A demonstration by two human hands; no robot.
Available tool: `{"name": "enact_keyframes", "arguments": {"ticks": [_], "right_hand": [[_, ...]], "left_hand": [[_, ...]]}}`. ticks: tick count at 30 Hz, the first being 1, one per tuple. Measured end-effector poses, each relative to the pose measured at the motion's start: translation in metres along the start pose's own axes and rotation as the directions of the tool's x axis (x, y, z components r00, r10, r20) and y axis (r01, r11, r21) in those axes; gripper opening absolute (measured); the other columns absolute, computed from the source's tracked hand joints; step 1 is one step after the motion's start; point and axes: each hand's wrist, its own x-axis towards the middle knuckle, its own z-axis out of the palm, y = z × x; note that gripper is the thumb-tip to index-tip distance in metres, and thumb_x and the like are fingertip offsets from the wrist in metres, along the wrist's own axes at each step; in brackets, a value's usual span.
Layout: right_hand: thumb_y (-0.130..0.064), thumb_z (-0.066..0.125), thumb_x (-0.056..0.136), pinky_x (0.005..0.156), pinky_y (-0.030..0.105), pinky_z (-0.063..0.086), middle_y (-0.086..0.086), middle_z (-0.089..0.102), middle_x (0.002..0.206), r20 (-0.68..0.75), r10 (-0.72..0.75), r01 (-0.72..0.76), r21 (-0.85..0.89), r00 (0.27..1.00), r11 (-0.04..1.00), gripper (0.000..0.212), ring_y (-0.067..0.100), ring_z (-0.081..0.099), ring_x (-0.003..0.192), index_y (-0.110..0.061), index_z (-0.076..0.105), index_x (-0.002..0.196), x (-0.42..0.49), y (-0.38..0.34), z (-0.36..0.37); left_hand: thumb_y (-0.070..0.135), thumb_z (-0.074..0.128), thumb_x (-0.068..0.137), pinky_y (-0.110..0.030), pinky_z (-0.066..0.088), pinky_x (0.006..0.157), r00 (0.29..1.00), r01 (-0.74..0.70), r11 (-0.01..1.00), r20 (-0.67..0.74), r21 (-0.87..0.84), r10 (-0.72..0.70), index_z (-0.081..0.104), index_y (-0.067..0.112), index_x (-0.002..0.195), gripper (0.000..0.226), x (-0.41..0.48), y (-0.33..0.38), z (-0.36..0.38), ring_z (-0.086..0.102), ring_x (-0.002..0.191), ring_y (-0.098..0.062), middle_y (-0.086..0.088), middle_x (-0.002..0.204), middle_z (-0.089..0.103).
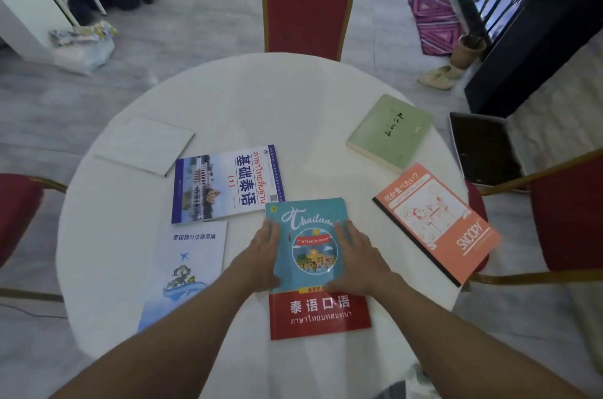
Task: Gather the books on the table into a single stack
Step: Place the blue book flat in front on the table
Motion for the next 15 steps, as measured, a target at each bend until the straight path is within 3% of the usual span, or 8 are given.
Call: {"name": "enact_keyframes", "arguments": {"ticks": [2, 6, 9, 12, 15], "right_hand": [[-0.063, 0.074, 0.074, 0.121, 0.055, 0.019, -0.003, -0.027, 0.165, 0.083, -0.043, 0.05, -0.088, 0.996, 0.995, 0.129, 0.031, -0.01, 0.155, -0.024, -0.016, 0.158, -0.001, -0.001, 0.006], [-0.062, 0.072, 0.077, 0.122, 0.053, 0.017, -0.004, -0.027, 0.165, 0.094, -0.058, 0.064, -0.062, 0.994, 0.996, 0.124, 0.029, -0.014, 0.154, -0.022, -0.012, 0.159, -0.012, 0.0, 0.016], [-0.063, 0.076, 0.072, 0.123, 0.048, 0.021, -0.005, -0.013, 0.168, 0.027, -0.083, 0.083, -0.012, 0.996, 0.996, 0.123, 0.027, -0.005, 0.155, -0.022, 0.001, 0.161, -0.021, 0.003, 0.023], [-0.061, 0.079, 0.067, 0.119, 0.041, 0.031, -0.002, 0.013, 0.166, -0.063, -0.111, 0.114, 0.047, 0.992, 0.992, 0.108, 0.021, 0.013, 0.151, -0.025, 0.026, 0.153, -0.023, 0.004, 0.019], [-0.053, 0.082, 0.067, 0.115, 0.037, 0.036, -0.002, 0.022, 0.162, -0.107, -0.114, 0.124, 0.089, 0.988, 0.988, 0.102, 0.017, 0.018, 0.149, -0.024, 0.03, 0.15, -0.023, 0.002, 0.018]], "left_hand": [[0.028, 0.076, 0.08, -0.043, 0.02, 0.123, 0.999, -0.021, 0.998, 0.034, 0.058, 0.019, -0.02, 0.009, 0.152, 0.121, 0.0, 0.0, 0.001, -0.013, 0.151, -0.023, -0.007, 0.161, -0.027], [0.032, 0.077, 0.078, -0.043, 0.028, 0.12, 0.998, -0.03, 0.99, 0.049, 0.135, 0.024, -0.015, 0.008, 0.153, 0.121, -0.012, 0.002, 0.007, -0.008, 0.152, -0.023, -0.009, 0.161, -0.024], [0.033, 0.08, 0.075, -0.042, 0.036, 0.116, 0.998, -0.05, 0.988, 0.04, 0.146, 0.044, -0.01, 0.007, 0.154, 0.122, -0.025, 0.004, 0.012, 0.002, 0.152, -0.023, -0.009, 0.162, -0.019], [0.041, 0.084, 0.068, -0.042, 0.038, 0.114, 0.998, -0.061, 0.99, 0.04, 0.128, 0.057, -0.006, 0.009, 0.154, 0.128, -0.029, 0.001, 0.014, 0.011, 0.151, -0.023, -0.007, 0.163, -0.015], [0.045, 0.084, 0.066, -0.045, 0.037, 0.115, 0.996, -0.057, 0.994, 0.067, 0.094, 0.051, -0.015, 0.016, 0.154, 0.135, -0.026, -0.007, 0.019, 0.009, 0.152, -0.022, -0.003, 0.16, -0.029]]}}
